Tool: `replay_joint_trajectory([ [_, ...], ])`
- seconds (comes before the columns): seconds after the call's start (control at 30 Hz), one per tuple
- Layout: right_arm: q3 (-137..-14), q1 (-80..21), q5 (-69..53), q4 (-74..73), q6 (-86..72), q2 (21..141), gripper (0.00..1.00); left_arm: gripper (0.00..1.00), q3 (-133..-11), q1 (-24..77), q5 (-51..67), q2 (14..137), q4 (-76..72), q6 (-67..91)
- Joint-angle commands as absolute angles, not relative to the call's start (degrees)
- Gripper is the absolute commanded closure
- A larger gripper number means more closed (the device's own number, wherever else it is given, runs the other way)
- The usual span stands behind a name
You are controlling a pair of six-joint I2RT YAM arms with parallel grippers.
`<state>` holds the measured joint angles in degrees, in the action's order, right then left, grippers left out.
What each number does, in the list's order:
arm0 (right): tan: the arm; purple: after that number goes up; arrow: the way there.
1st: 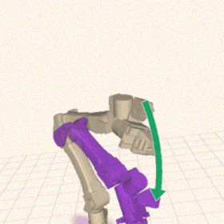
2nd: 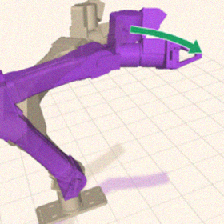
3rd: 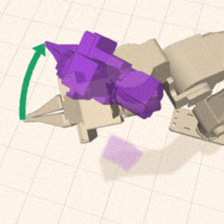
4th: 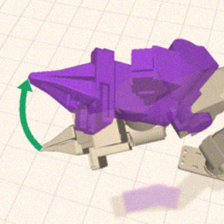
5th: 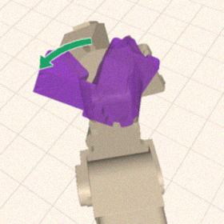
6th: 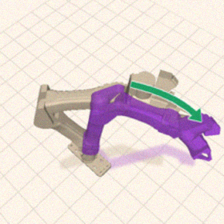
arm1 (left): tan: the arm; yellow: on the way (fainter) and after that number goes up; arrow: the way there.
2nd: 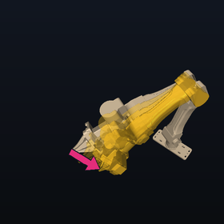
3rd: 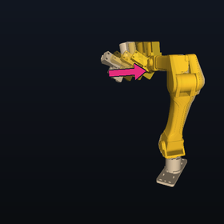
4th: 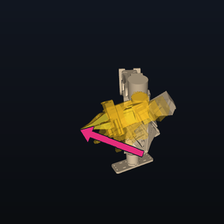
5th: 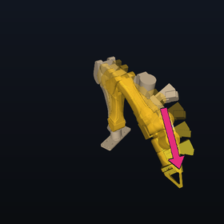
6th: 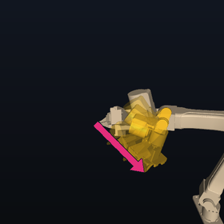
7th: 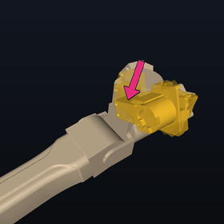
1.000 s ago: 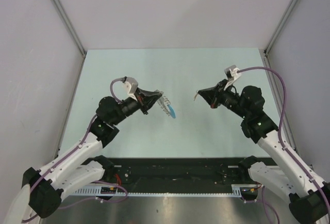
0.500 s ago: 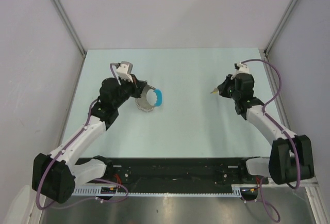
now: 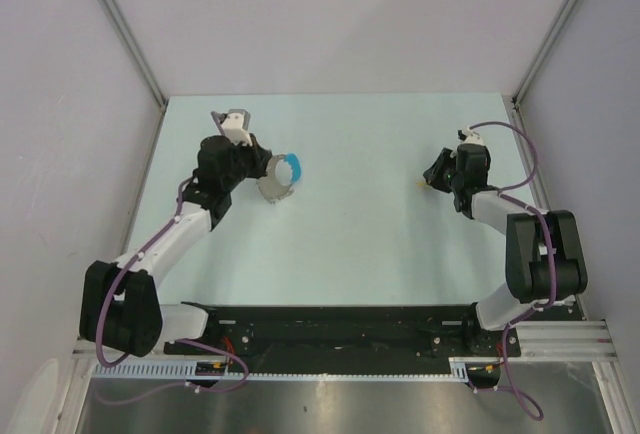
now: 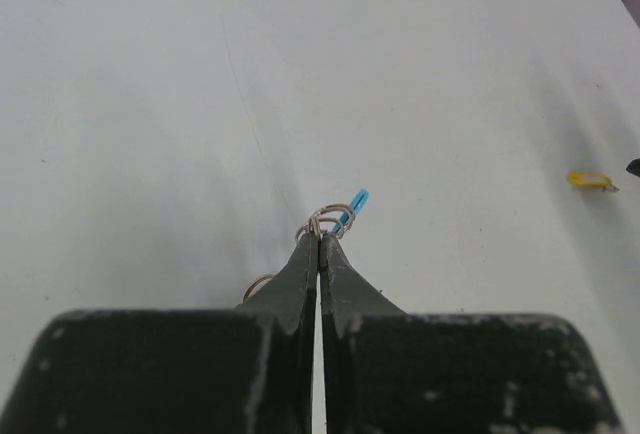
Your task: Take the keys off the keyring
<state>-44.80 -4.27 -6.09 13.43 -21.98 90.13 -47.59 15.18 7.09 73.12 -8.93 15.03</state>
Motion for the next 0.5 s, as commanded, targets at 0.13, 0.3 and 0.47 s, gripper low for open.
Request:
replay_joint_trajectory([
  [0.13, -48.7, -7.9, -5.9, 8.8, -17.9, 81.3, 0.3, 1.0, -41.8, 15.2, 2.9, 71.2, -11.3, 22.3],
  [0.3, -49.0, -10.3, -2.7, -2.2, -21.7, 68.0, 0.0, 1.0, -35.8, 15.8, 3.9, 70.3, -11.3, 26.8],
  [0.47, -49.0, -10.5, -4.7, -11.0, -23.5, 60.3, 0.0, 1.0, -38.2, 15.7, 0.1, 71.1, -8.1, 25.0],
])
